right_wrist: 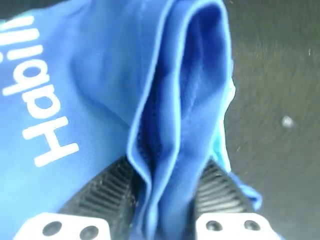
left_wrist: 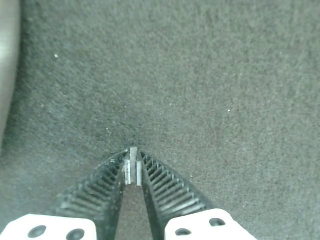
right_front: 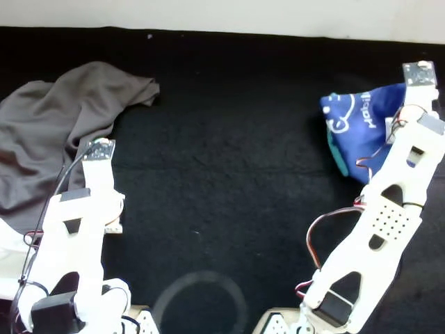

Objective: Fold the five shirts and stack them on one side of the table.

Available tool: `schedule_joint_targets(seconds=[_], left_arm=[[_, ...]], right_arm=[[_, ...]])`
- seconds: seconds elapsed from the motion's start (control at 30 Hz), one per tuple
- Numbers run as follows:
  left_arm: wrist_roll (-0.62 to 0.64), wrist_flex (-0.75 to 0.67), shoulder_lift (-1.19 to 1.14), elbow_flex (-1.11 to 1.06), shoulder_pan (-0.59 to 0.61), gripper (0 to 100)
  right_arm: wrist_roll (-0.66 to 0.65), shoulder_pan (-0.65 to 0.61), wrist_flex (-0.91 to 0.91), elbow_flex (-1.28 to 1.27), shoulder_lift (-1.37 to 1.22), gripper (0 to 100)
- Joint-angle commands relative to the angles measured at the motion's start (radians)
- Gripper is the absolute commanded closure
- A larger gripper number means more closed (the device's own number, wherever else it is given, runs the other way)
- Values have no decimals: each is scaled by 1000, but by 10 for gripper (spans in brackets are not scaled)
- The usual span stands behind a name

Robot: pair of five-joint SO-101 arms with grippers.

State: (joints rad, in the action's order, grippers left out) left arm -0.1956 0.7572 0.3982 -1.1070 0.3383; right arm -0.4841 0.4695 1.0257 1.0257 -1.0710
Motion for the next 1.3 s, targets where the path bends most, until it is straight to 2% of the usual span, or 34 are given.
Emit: schedule_joint_targets(seconds=[0.0,0.17,0.5,0.67,0.8,0.87,1.07,1.27], left_arm=[[8,-15,2,-4,15,991],[8,-15,2,-4,15,991],[8,-15,2,-4,15,991],[8,-15,2,-4,15,991],[8,-15,2,-4,15,991],[8,-15,2,-4,15,991],[8,-15,2,-4,15,991],[8,-15,2,-4,15,991]], right_arm=[[129,33,12,53,62,827],[204,33,12,183,114,827],[206,27,18,358,120,827],[203,-24,216,369,131,835],[201,-119,407,427,143,998],[204,-174,424,415,139,973],[206,-280,278,346,18,973],[204,-277,114,355,-148,973]])
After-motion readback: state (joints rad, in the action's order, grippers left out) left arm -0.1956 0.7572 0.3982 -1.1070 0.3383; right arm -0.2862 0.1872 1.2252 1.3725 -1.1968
